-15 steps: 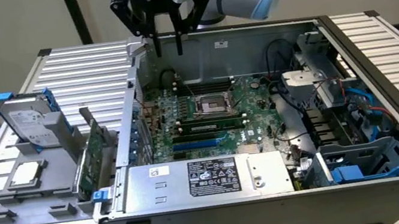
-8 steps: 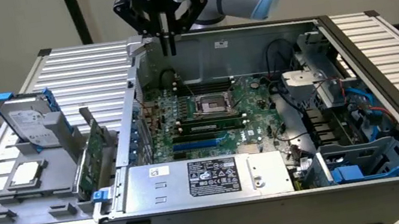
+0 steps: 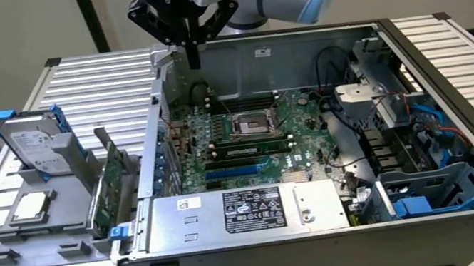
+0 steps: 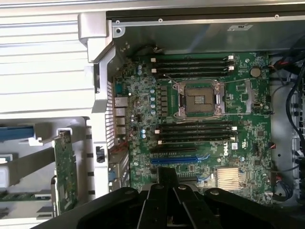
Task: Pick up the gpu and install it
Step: 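Reach for the gpu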
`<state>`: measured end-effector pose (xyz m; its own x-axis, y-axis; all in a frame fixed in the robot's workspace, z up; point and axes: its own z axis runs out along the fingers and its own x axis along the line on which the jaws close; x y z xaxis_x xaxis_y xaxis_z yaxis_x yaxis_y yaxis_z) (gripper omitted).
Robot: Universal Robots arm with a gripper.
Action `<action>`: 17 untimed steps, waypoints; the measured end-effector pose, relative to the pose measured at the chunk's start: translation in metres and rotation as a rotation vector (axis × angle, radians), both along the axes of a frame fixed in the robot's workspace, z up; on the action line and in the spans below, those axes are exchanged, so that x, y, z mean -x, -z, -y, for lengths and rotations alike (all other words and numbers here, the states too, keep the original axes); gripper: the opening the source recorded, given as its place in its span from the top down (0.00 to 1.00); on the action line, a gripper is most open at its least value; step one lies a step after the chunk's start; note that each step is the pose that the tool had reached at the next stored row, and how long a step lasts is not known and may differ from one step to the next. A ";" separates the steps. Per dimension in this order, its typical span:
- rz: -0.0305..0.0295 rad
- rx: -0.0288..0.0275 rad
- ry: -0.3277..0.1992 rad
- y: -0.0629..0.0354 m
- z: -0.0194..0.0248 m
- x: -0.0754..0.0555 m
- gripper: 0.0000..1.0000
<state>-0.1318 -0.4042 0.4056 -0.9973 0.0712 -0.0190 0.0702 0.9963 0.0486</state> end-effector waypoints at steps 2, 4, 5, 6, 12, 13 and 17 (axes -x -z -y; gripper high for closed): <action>0.0001 0.0004 0.000 0.0002 0.0019 0.008 0.89; 0.0001 0.0012 0.000 0.0005 0.0034 0.017 0.89; 0.0000 0.0018 0.000 0.0007 0.0041 0.022 0.89; 0.0000 0.0024 0.000 0.0010 0.0046 0.027 0.89; 0.0000 0.0089 0.000 0.0043 0.0064 0.054 0.89; 0.0000 0.0100 0.000 0.0050 0.0067 0.058 0.89; 0.0000 0.0145 0.000 0.0077 0.0078 0.077 0.89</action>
